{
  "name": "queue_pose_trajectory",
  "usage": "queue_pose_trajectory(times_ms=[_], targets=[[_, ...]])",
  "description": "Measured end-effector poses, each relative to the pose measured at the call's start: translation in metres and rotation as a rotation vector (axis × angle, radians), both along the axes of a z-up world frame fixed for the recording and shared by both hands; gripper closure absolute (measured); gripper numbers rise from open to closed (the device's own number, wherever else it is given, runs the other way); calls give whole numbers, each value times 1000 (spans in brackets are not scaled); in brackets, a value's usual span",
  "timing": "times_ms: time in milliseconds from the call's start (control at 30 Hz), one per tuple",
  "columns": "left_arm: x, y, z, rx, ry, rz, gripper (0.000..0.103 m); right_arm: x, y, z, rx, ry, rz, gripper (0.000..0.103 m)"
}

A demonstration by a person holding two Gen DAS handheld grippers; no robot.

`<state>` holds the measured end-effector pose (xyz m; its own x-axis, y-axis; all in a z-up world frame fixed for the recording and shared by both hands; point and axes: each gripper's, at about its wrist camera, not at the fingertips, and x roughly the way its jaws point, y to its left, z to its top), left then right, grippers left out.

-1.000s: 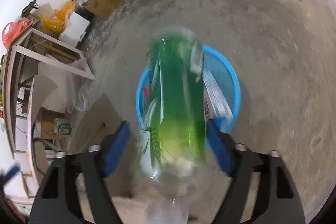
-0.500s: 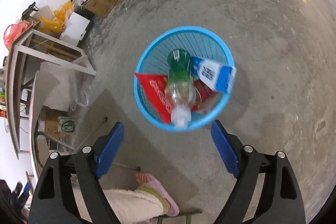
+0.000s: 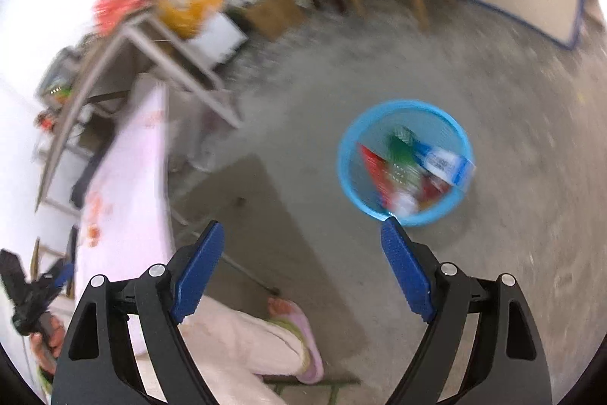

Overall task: Collect trash
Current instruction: 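Move both open grippers back from the wastebasket toward the table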

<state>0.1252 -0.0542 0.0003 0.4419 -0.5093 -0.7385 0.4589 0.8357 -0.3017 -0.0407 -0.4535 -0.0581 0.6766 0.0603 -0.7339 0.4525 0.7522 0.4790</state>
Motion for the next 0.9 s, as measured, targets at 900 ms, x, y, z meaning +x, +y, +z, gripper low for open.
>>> queue_pose_trajectory(times_ms=[900], targets=[[-12, 156, -23, -25, -5, 257, 25, 204, 280, 57, 67, 6, 625, 18]])
